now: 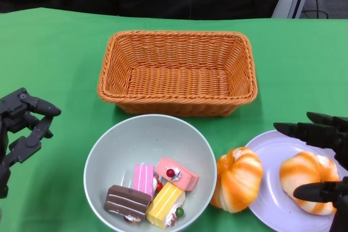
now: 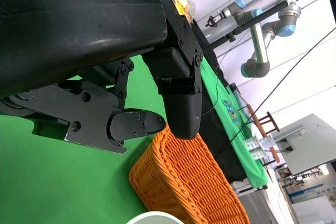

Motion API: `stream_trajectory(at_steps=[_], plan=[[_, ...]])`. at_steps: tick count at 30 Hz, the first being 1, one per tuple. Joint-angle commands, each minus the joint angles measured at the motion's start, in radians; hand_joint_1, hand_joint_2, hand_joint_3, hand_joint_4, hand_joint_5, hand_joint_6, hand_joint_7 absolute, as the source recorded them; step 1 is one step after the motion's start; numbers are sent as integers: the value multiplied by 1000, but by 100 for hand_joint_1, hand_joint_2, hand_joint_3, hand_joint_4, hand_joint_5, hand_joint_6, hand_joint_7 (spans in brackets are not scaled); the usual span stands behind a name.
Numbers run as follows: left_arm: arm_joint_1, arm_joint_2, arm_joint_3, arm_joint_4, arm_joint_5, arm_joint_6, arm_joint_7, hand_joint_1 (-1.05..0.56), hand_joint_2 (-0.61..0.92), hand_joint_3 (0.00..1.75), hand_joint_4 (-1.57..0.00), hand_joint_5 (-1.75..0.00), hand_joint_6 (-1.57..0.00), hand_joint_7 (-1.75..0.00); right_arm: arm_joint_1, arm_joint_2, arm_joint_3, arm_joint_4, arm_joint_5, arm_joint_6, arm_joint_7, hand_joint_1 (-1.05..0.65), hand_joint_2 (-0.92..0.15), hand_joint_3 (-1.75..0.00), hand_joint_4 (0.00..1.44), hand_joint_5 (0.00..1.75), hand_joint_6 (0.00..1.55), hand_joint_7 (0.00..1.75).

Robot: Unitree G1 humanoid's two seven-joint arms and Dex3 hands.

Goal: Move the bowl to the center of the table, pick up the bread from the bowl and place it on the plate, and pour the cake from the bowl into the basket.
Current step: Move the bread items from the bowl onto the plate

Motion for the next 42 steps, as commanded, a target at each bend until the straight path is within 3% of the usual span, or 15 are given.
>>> stream_trajectory(at_steps=[1, 6, 10, 20, 23, 31, 35, 42], plan=[[-1, 21, 6, -4, 6, -7, 16, -8, 92, 43, -74, -154, -75, -115, 9, 17, -16, 19, 27, -39, -40, -61, -92, -2, 19, 5, 43, 1], [5, 18, 7, -14, 3, -2, 12, -7, 92, 44, -73, -153, -74, -115, 11, 54, -29, 56, 89, -110, -95, -60, -92, -2, 21, 6, 42, 0], [7, 14, 7, -13, -7, -1, 2, -7, 92, 44, -73, -153, -74, -116, 6, 125, -36, 160, 201, -271, -190, -61, -92, -2, 28, 9, 44, 1], [10, 19, 6, -8, -1, -15, 3, -6, 92, 43, -72, -153, -73, -119, -8, 257, -22, 307, 451, -424, -227, -54, -92, -4, 38, 12, 52, 4], [8, 24, 9, 6, -8, -20, -6, -6, 92, 43, -72, -152, -73, -119, -7, 288, -9, 341, 496, -439, -227, -51, -92, -5, 49, 18, 53, 4], [10, 26, 8, 3, -3, -12, -1, -10, 92, 41, -74, -148, -74, -116, -10, 278, -2, 389, 473, -484, -217, -53, -92, -6, 54, 21, 57, 5], [3, 28, 9, 17, -1, -33, -3, -7, 92, 42, -75, -148, -74, -115, -18, 172, 13, 430, 213, -611, -240, -58, -89, -2, 50, 17, 60, 5], [1, 28, 8, 19, -4, -34, -4, -7, 92, 42, -75, -149, -76, -113, -26, 119, 36, 471, 58, -677, -284, -60, -86, 0, 48, 12, 61, 2]])
